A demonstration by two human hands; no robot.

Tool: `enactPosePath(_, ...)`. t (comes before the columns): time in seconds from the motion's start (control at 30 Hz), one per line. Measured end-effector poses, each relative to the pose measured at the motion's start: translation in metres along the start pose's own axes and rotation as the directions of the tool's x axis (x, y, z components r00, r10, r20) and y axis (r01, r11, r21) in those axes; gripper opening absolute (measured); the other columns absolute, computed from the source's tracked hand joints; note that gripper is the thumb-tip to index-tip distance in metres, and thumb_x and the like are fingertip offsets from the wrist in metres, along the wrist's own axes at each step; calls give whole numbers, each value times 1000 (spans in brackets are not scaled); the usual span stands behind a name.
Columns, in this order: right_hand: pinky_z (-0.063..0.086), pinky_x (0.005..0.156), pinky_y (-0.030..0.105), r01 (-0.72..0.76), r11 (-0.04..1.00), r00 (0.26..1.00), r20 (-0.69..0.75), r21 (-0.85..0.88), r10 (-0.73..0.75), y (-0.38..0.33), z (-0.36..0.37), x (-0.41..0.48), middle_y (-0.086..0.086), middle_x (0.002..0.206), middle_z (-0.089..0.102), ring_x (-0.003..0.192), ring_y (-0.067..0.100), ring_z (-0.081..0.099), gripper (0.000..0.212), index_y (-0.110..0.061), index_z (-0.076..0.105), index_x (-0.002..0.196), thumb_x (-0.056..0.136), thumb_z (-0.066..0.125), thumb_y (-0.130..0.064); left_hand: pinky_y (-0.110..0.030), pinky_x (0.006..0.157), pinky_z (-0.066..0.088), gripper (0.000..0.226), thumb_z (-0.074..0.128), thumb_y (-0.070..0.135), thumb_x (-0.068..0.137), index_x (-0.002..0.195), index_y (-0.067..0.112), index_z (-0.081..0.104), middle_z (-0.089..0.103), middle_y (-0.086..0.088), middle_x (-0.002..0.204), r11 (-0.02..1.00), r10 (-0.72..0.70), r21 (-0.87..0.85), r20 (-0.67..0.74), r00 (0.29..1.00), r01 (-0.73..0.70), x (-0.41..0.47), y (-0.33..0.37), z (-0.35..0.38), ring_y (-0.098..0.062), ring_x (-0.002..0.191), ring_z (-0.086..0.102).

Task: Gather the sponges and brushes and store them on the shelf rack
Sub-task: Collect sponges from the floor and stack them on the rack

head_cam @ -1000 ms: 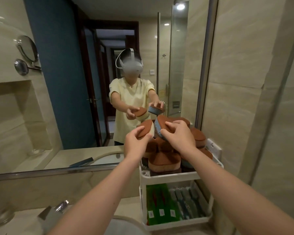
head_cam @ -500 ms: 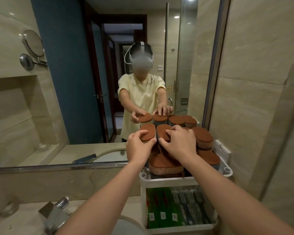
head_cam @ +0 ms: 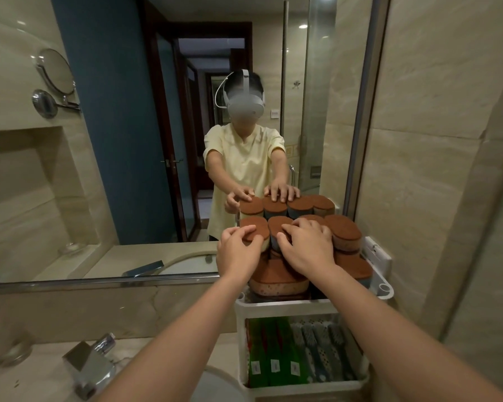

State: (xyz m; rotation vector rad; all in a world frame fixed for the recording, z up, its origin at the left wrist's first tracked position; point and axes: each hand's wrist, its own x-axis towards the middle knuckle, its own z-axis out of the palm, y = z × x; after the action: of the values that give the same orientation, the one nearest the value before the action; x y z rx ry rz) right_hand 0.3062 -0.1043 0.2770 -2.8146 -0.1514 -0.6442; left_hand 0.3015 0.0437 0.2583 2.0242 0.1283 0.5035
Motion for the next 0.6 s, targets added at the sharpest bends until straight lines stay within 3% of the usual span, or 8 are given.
enactPosePath(0.1, 23, 111, 47, -10, 999, 1000, -14, 46, 11, -3, 0, -2, 1, 139, 50, 132, 23, 38, 46, -29, 57, 132, 96, 35, -48, -39, 102, 44, 34, 56, 41, 91, 124, 37, 60, 44, 6, 135, 998, -3, -63, 45, 999, 6, -1, -1, -5, -17, 119, 49)
enactPosePath(0.2, 17, 116, 48, 48, 986, 990, -141, 161, -25, -14, 0, -6, -3, 136, 51, 133, 18, 37, 39, -30, 58, 129, 96, 41, -41, -40, 103, 43, 42, 54, 40, 93, 135, 36, 51, 41, 6, 139, 988, 1, -151, 31, 1000, 4, -6, -1, -13, -14, 122, 47)
enactPosePath(0.3, 22, 115, 44, 143, 930, 971, -231, 339, -65, -38, -2, -13, -6, 129, 54, 128, 16, 42, 36, -29, 60, 127, 94, 47, -33, -26, 90, 48, 26, 54, 30, 95, 120, 36, 57, 48, 5, 133, 959, -6, -282, -68, 998, -14, -17, -7, -27, -8, 111, 54)
enactPosePath(0.4, 25, 111, 38, 259, 844, 958, -239, 469, -161, -71, -1, -24, -9, 127, 53, 124, 12, 44, 37, -29, 57, 128, 92, 49, -29, -14, 73, 46, 19, 53, 21, 95, 100, 38, 60, 62, 9, 114, 912, -63, -411, -172, 983, -13, -33, -21, -52, -1, 98, 59)
enactPosePath(0.53, 38, 105, 32, 342, 699, 936, -167, 628, -308, -124, 9, -44, -8, 130, 55, 123, 9, 47, 40, -27, 55, 130, 91, 53, -23, -29, 80, 53, 22, 50, 14, 95, 98, 32, 62, 65, 7, 103, 855, -195, -519, -320, 927, 0, -57, -49, -97, -11, 96, 63)
enactPosePath(0.6, 40, 104, 28, 345, 647, 924, -124, 680, -362, -153, 18, -58, -8, 131, 57, 124, 9, 48, 41, -27, 56, 130, 89, 54, -21, -28, 77, 54, 22, 50, 10, 95, 98, 29, 62, 65, 3, 103, 831, -271, -556, -389, 880, 10, -70, -67, -122, -13, 92, 64)
